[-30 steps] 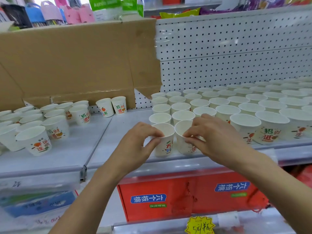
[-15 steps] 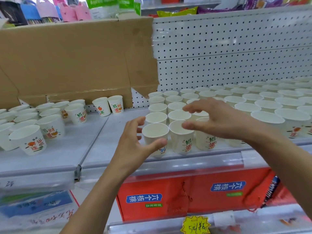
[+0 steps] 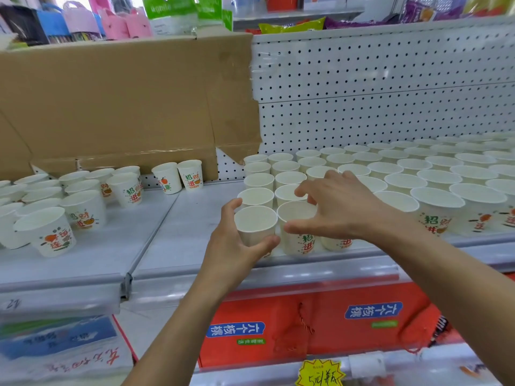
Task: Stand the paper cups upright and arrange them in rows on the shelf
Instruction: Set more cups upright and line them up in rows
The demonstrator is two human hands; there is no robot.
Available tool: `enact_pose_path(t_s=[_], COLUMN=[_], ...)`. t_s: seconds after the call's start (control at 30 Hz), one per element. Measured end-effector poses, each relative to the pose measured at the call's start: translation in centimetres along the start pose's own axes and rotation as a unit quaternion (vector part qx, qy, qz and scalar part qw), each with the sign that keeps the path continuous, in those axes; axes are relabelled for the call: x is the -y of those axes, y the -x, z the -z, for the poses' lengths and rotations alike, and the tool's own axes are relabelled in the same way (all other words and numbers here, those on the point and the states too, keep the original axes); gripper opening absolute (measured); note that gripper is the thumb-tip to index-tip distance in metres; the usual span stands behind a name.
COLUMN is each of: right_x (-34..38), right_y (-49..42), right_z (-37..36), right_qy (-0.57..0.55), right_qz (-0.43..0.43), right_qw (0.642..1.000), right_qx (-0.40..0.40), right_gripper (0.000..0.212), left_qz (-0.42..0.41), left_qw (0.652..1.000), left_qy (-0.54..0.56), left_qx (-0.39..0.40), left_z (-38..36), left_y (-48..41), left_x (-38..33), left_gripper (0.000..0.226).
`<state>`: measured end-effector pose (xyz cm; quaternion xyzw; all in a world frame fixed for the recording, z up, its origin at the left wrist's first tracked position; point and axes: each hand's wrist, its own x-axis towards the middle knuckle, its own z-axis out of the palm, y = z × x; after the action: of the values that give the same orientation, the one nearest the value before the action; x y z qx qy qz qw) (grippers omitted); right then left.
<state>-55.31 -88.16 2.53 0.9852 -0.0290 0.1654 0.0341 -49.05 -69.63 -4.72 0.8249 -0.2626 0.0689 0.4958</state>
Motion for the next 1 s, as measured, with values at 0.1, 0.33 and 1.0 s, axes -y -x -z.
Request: enact_pose_path(t_s=[0.1,0.33,1.0], right_x=[-0.1,-5.4,-5.1], right_y=[-0.2,0.6,2.2], right_z=[0.4,4.1,1.5], right_qy=[0.011,-0.200,-0.025], right_qz=[-0.002,-0.066,-0.030], right_qw=[1.000,0.977,0.998], right_qx=[0.019,-0.029,0.041], right_gripper=[0.079,0.055,0.073], left_qz=[0.002,0.007,0.012], left_qw=[1.000,1.000,1.000], left_qy=[-0.003,0.001,-0.003], left_qx=[0.004,0.002,0.006], left_z=[-0.1,0.2,-0.2], left_y=[-0.1,0.1,0.0], left_x=[0.1,0.0,-0.2], left_gripper=[0.087,0.089,0.083])
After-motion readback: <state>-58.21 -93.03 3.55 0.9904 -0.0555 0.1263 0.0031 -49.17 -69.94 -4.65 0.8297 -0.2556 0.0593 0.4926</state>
